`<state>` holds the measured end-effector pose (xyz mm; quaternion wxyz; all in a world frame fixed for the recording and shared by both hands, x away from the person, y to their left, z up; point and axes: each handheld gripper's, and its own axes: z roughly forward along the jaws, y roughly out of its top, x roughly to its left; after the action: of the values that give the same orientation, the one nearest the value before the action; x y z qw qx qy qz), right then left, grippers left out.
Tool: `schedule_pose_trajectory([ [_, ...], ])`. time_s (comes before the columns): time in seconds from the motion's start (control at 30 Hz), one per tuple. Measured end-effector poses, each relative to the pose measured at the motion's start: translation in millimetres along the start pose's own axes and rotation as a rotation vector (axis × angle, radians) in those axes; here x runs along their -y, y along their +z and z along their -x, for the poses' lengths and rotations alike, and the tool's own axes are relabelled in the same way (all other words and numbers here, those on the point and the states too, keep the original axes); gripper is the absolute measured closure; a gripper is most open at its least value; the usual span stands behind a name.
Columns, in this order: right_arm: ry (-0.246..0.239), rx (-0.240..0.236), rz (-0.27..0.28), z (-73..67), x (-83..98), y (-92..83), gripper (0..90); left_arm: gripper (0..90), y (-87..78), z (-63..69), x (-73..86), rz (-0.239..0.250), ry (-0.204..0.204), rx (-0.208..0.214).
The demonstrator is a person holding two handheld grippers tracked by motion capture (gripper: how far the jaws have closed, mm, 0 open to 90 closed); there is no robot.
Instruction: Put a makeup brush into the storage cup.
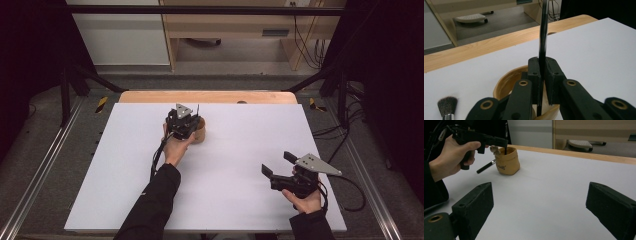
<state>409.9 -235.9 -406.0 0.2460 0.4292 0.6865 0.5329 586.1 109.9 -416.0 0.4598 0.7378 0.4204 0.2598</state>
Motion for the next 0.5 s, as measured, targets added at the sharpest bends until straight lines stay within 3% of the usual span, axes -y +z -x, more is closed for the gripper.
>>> schedule_pose_trajectory([
  [0.23, -0.001, -0.001, -0.003, -0.6, 0.1, 0.6, 8.1, 73.2, -12.3, 0.9, -1.7, 0.022, -0.009, 0.01],
  [0.5, -0.004, 0.0, 0.004, 0.2, -0.8, -0.6, 8.1, 62.9, -42.7, -5.7, -4.9, 0.052, -0.015, 0.038],
])
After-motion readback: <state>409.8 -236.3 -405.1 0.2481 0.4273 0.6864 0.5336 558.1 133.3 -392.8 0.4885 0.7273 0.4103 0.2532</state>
